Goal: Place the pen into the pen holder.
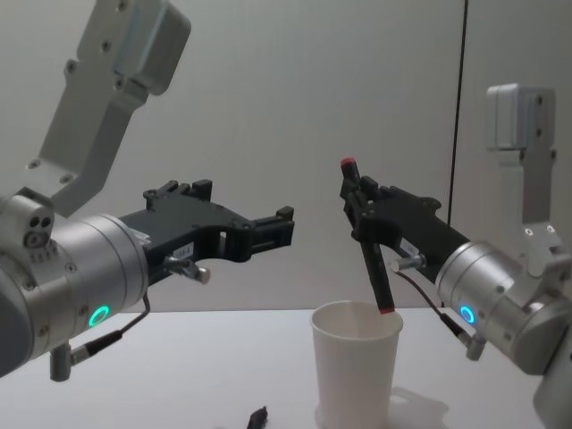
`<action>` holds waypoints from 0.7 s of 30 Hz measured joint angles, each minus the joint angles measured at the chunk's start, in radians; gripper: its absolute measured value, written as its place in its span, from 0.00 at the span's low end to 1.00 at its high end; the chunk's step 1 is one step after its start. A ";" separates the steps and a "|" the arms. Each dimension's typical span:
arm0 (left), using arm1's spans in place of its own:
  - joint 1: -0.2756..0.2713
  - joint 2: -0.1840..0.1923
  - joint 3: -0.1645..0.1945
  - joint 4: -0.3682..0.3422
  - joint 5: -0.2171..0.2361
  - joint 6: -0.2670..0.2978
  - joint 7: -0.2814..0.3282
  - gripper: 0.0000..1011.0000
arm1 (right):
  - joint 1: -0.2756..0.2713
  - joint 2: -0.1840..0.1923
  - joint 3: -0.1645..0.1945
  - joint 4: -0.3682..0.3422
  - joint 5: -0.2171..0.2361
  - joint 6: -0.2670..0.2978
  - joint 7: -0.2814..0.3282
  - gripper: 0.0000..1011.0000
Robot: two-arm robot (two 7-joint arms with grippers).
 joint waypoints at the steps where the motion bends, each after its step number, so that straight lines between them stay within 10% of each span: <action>1: 0.000 0.000 0.000 0.000 0.000 0.000 0.000 0.99 | 0.000 -0.001 -0.001 0.004 0.001 -0.008 -0.002 0.18; 21: 0.000 0.000 0.000 0.000 0.000 0.000 0.000 0.99 | -0.001 -0.014 -0.013 0.068 -0.011 -0.076 -0.032 0.18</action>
